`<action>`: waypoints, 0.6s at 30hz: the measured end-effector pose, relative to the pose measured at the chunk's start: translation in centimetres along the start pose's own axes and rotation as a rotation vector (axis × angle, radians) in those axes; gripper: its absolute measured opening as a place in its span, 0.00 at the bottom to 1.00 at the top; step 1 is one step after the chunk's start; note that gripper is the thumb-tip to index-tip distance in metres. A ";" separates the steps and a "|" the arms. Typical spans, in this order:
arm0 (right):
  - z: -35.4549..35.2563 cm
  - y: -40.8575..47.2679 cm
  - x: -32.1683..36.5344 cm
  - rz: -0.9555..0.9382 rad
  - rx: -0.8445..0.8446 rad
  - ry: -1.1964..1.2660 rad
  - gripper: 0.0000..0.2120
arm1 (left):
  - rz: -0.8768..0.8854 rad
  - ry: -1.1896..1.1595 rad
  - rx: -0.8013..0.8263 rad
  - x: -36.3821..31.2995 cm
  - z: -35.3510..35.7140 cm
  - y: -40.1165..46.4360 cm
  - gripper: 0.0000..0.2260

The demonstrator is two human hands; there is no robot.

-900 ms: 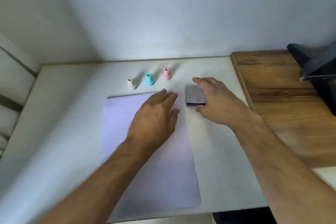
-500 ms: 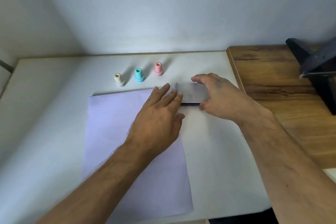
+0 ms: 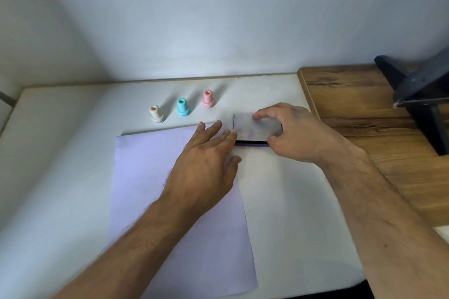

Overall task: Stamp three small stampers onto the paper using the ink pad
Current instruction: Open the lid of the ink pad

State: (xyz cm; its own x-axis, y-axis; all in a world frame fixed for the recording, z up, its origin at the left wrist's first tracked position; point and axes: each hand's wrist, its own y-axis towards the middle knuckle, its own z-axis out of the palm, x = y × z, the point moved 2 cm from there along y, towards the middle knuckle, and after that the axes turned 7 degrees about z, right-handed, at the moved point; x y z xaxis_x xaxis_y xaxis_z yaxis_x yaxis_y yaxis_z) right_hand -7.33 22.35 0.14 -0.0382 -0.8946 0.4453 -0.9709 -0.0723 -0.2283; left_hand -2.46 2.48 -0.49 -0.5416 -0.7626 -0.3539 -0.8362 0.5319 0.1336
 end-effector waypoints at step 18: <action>-0.6 0.1 -0.1 -0.038 -0.028 -0.014 0.24 | 0.006 -0.036 -0.015 -0.1 0.1 -0.2 0.24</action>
State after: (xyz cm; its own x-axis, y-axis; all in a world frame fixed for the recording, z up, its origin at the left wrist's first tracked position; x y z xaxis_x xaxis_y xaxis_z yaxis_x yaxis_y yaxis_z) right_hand -7.52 22.66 0.62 0.0016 -0.8975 0.4411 -0.9778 -0.0938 -0.1874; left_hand -2.18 2.50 -0.55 -0.5434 -0.7453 -0.3864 -0.8343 0.5306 0.1497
